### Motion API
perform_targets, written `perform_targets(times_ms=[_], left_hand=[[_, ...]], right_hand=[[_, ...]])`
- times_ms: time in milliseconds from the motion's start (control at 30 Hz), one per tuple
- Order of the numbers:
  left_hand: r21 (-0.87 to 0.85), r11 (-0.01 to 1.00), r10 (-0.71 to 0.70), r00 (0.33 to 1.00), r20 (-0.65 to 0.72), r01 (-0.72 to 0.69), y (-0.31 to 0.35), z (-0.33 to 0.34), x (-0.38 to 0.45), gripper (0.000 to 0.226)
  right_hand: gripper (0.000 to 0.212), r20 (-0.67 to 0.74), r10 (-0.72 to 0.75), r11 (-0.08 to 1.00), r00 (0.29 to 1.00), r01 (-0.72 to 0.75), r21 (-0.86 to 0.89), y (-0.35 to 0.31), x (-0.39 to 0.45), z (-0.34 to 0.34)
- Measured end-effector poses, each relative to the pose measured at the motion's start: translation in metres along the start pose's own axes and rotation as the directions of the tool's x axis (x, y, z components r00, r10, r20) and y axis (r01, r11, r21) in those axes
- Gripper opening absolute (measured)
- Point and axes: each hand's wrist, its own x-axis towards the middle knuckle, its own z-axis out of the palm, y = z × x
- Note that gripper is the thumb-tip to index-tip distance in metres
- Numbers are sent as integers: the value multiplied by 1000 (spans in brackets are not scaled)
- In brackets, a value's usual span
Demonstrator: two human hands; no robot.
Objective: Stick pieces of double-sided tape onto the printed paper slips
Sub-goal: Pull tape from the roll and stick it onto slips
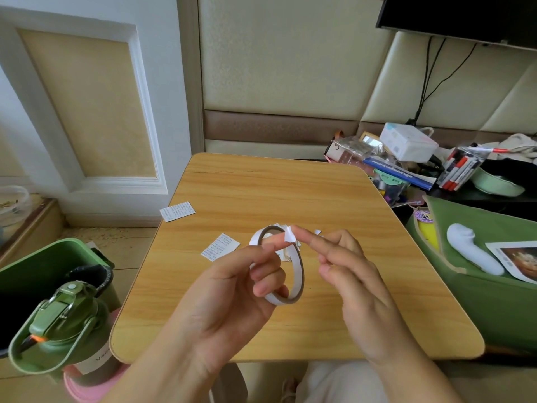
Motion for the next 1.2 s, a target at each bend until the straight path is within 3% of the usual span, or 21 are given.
perform_targets(times_ms=[267, 533, 667, 833, 1033, 1200], left_hand=[[7, 1000, 10, 999, -49, -9, 1, 2, -1, 28], [-11, 999, 51, 999, -17, -51, 2, 1, -2, 26], [83, 987, 134, 991, 11, -134, 8, 3, -4, 29], [319, 923, 196, 976, 96, -217, 10, 9, -8, 39], [468, 827, 261, 950, 175, -313, 8, 13, -13, 41], [571, 744, 266, 937, 226, -349, 11, 15, -19, 53]], right_hand=[[50, -12, -68, 974, 998, 64, -218, 5, 0, -2], [47, -19, -68, 961, 998, 60, -269, 15, -2, -2], [34, -166, -24, 968, 986, -18, -250, 19, -2, -4], [16, -273, -261, 889, 926, 121, -441, -8, 2, -9], [18, -186, -452, 741, 872, 252, -622, -33, 11, -7], [16, -165, -491, 693, 855, 269, -669, -35, 15, -5]])
